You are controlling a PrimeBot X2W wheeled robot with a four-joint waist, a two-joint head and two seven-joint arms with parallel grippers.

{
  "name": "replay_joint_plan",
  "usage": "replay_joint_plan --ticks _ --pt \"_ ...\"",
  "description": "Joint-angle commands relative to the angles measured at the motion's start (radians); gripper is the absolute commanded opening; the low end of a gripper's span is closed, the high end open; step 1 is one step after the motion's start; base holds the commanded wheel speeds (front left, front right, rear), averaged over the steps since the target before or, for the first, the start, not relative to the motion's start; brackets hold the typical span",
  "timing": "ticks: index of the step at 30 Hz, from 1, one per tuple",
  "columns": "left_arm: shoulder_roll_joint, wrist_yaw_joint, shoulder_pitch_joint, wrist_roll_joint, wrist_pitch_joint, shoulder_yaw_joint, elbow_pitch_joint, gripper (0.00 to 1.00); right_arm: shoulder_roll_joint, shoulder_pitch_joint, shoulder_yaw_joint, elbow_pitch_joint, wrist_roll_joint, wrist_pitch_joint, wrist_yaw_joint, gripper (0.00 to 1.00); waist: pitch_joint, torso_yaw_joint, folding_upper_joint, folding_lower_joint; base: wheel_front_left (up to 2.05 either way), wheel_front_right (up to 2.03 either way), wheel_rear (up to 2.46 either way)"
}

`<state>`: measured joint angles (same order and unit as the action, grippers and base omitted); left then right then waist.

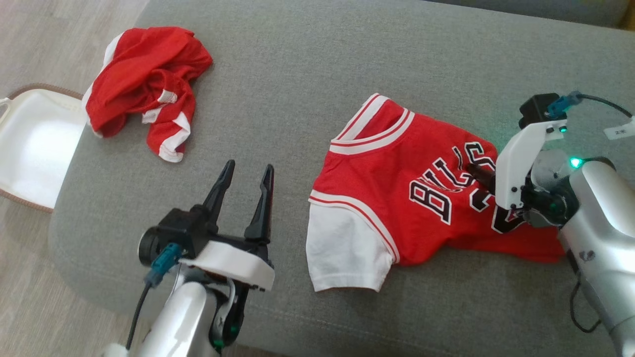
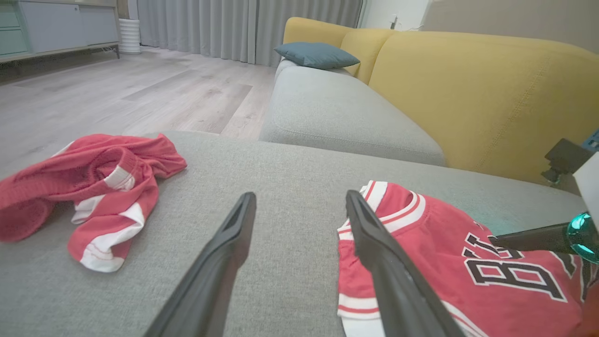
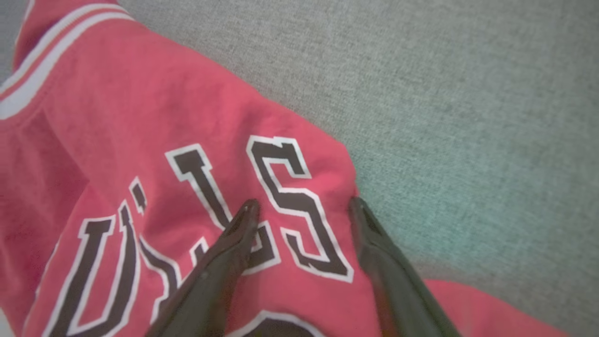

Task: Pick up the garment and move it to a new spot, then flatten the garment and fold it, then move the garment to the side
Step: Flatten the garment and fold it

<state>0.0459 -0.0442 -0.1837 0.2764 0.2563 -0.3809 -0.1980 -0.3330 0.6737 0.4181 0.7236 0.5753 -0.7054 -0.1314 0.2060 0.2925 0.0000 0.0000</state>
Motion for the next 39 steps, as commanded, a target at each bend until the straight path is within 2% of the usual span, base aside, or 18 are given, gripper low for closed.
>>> replay_joint_plan --ticks 1,5,15,20,22,23,27,28,31,35,36,39 --pt "0.004 -0.005 -0.052 0.001 0.006 0.024 0.032 1.0 -0.001 0.006 0.035 -0.015 0.022 -0.013 0.001 0.0 0.001 -0.004 0.0 0.0 0.0 0.0 0.0" --pt "0.004 -0.008 -0.058 -0.002 0.006 0.021 0.03 1.0 -0.001 0.02 0.039 -0.016 0.05 0.051 0.001 0.0 -0.002 -0.012 0.0 0.0 0.0 0.0 0.0" --pt "0.004 -0.007 -0.039 -0.006 0.006 0.032 0.013 1.0 -0.011 0.097 -0.012 -0.003 0.05 0.381 0.001 0.0 -0.058 -0.028 0.0 0.0 0.0 0.0 0.0" --pt "0.004 -0.007 -0.027 -0.007 0.006 0.04 0.012 1.0 -0.025 0.124 -0.021 0.004 0.0 0.536 0.001 0.0 -0.094 -0.036 0.0 0.0 0.0 0.0 0.0" --pt "0.004 -0.007 -0.021 -0.007 0.006 0.041 0.012 1.0 -0.033 0.142 -0.03 0.006 -0.045 0.608 0.001 0.0 -0.105 -0.038 0.0 0.0 0.0 0.0 0.0" --pt "0.004 -0.007 -0.017 -0.006 0.006 0.041 0.013 1.0 -0.043 0.159 -0.026 0.007 -0.118 0.678 0.001 0.0 -0.112 -0.038 0.0 0.0 0.0 0.0 0.0" --pt "0.004 -0.009 -0.01 -0.005 0.006 0.041 0.02 1.0 -0.035 0.172 -0.033 0.006 -0.278 0.823 0.001 0.0 -0.113 -0.034 0.0 0.0 0.0 0.0 0.0" --pt "0.004 -0.009 -0.01 -0.005 0.006 0.041 0.02 1.0 -0.035 0.172 -0.033 0.006 -0.278 0.823 0.001 0.0 -0.113 -0.034 0.0 0.0 0.0 0.0 0.0" --pt "0.004 -0.011 -0.009 -0.002 0.006 0.039 0.026 1.0 -0.004 0.165 -0.025 0.018 -0.395 0.887 0.001 0.0 -0.101 -0.03 0.0 0.0 0.0 0.0 0.0" --pt "0.004 -0.01 -0.011 0.0 0.006 0.033 0.025 1.0 0.044 0.154 -0.06 0.131 -0.482 0.85 0.001 0.02 -0.087 -0.026 0.0 0.0 0.0 0.0 0.0" --pt "0.004 -0.01 -0.013 0.0 0.006 0.032 0.025 1.0 0.048 0.158 -0.076 0.158 -0.51 0.851 0.001 1.0 -0.084 -0.025 0.0 0.0 0.0 0.0 0.0" --pt "0.004 -0.01 -0.018 0.004 0.006 0.028 0.02 1.0 0.068 0.169 -0.142 0.233 -0.577 0.854 0.001 1.0 -0.078 -0.025 0.0 0.0 0.0 0.0 0.0"
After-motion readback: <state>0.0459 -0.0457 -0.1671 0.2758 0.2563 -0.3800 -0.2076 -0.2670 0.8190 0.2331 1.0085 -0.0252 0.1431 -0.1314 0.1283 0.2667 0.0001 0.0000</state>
